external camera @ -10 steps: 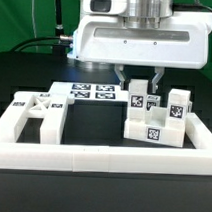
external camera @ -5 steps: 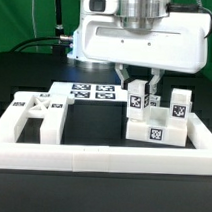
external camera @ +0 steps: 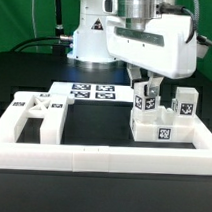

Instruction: Assemble chair

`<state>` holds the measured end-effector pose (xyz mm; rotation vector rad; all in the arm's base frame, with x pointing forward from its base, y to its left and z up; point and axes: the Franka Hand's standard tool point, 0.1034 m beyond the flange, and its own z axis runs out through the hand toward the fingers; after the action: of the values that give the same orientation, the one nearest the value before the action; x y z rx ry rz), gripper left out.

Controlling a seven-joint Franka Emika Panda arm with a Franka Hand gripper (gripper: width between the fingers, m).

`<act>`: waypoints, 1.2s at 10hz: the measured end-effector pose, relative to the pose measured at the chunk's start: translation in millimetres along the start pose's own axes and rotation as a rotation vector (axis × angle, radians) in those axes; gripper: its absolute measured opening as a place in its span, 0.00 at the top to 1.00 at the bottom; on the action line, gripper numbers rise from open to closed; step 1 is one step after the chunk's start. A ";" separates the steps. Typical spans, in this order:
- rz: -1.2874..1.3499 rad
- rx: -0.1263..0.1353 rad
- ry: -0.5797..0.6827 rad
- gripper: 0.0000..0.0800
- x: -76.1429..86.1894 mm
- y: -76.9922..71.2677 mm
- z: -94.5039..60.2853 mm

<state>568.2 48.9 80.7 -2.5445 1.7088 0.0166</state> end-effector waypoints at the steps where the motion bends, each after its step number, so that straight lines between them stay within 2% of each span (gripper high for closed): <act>1: 0.098 0.002 0.000 0.64 -0.8 -0.4 0.1; 3: 0.222 0.005 0.002 0.64 -3.1 -1.8 -0.1; 5: 0.197 0.005 0.001 0.64 -3.1 -1.8 -0.1; 7: 0.098 -0.011 -0.009 0.25 -6.7 -2.5 -0.9; 8: -0.058 -0.005 -0.007 0.21 -7.0 -4.3 -1.6; 12: -0.375 -0.007 -0.005 0.19 -6.3 -3.8 -1.4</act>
Offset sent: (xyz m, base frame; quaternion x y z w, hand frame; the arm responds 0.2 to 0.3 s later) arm 0.0000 0.0000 0.0000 0.0000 0.0000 0.1938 0.9810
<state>569.2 56.1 82.6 -2.8199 1.2054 0.0069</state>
